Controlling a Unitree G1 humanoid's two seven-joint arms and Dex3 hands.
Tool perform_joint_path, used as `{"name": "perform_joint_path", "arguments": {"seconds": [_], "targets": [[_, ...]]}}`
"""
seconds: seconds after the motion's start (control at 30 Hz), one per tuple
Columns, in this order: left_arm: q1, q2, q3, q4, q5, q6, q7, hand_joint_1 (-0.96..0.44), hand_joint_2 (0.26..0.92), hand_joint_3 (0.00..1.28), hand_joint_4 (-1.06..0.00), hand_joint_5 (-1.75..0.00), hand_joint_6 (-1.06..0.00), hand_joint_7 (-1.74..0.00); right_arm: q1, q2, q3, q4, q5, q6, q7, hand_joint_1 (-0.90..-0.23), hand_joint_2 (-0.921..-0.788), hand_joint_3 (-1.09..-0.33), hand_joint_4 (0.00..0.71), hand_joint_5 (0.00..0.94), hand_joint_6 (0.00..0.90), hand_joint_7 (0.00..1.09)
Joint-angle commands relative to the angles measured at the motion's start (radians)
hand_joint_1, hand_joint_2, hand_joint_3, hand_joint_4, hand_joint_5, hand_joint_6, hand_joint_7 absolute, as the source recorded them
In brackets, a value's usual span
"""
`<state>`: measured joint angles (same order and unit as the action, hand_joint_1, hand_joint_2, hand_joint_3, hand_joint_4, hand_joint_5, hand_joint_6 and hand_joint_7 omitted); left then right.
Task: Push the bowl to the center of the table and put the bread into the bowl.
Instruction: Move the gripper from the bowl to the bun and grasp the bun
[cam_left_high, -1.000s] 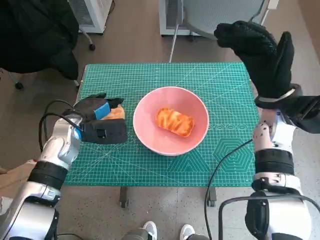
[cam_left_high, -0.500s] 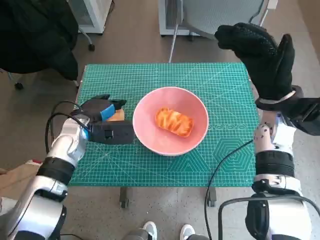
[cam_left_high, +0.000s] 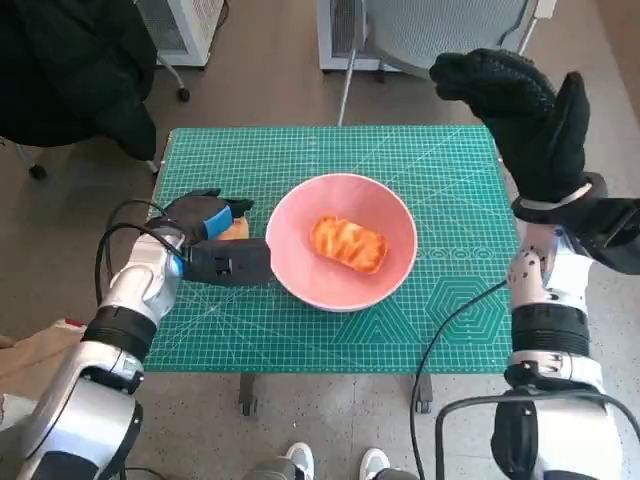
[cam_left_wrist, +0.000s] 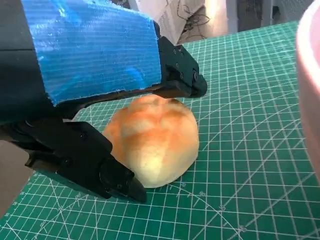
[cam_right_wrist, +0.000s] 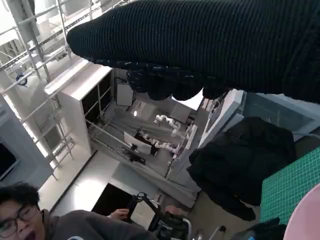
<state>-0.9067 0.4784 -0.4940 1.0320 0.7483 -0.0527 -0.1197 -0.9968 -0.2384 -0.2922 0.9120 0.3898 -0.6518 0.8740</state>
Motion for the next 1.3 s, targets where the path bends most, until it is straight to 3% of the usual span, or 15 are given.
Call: {"name": "perform_joint_path", "arguments": {"seconds": [0.03, 0.13, 0.17, 0.2, 0.27, 0.3, 0.4, 1.3], "targets": [[-0.027, -0.01, -0.02, 0.029, 0.016, 0.001, 0.023, 0.03, 0.836, 0.02, -0.5, -0.04, -0.63, -0.05, 0.035, -0.008, 0.004, -0.014, 0.0, 0.014, -0.001, -0.721, -0.921, -0.892, 0.335, 0.0, 0.41, 0.0], [-0.029, -0.008, -0.033, 0.036, 0.026, -0.003, 0.045, 0.05, 0.877, 0.02, -0.64, -0.05, -0.73, -0.06, 0.038, -0.007, 0.004, -0.022, 0.002, 0.016, -0.001, -0.722, -0.921, -0.893, 0.334, 0.0, 0.411, 0.0], [-0.029, -0.007, -0.037, 0.037, 0.029, -0.005, 0.052, 0.04, 0.885, 0.04, -0.63, -0.29, -0.7, -0.3, 0.039, -0.006, 0.004, -0.025, 0.002, 0.016, -0.001, -0.724, -0.921, -0.893, 0.334, 0.0, 0.412, 0.0], [-0.027, -0.006, -0.041, 0.036, 0.034, -0.007, 0.061, 0.02, 0.898, 0.1, -0.59, -0.65, -0.63, -0.66, 0.04, -0.006, 0.004, -0.027, 0.002, 0.017, -0.002, -0.726, -0.921, -0.893, 0.334, 0.0, 0.414, 0.0], [-0.024, -0.003, -0.044, 0.036, 0.039, -0.012, 0.076, 0.01, 0.909, 0.13, -0.59, -0.97, -0.57, -0.95, 0.041, -0.005, 0.004, -0.029, 0.002, 0.016, -0.003, -0.728, -0.921, -0.892, 0.334, 0.0, 0.418, 0.0], [-0.021, -0.001, -0.046, 0.034, 0.042, -0.013, 0.086, 0.01, 0.913, 0.13, -0.6, -1.08, -0.56, -1.04, 0.041, -0.004, 0.004, -0.03, 0.001, 0.016, -0.005, -0.73, -0.921, -0.892, 0.335, 0.0, 0.419, 0.01], [-0.018, 0.001, -0.051, 0.034, 0.047, -0.013, 0.103, 0.0, 0.918, 0.12, -0.62, -1.21, -0.57, -1.13, 0.042, -0.003, 0.005, -0.032, 0.0, 0.017, -0.006, -0.731, -0.921, -0.891, 0.335, 0.001, 0.423, 0.01], [-0.012, -0.007, -0.046, 0.043, 0.03, 0.035, 0.109, 0.0, 0.921, 0.14, -0.61, -1.28, -0.54, -1.23, 0.044, 0.005, 0.003, -0.029, 0.006, 0.029, -0.003, -0.732, -0.921, -0.894, 0.336, 0.001, 0.426, 0.01]]}}
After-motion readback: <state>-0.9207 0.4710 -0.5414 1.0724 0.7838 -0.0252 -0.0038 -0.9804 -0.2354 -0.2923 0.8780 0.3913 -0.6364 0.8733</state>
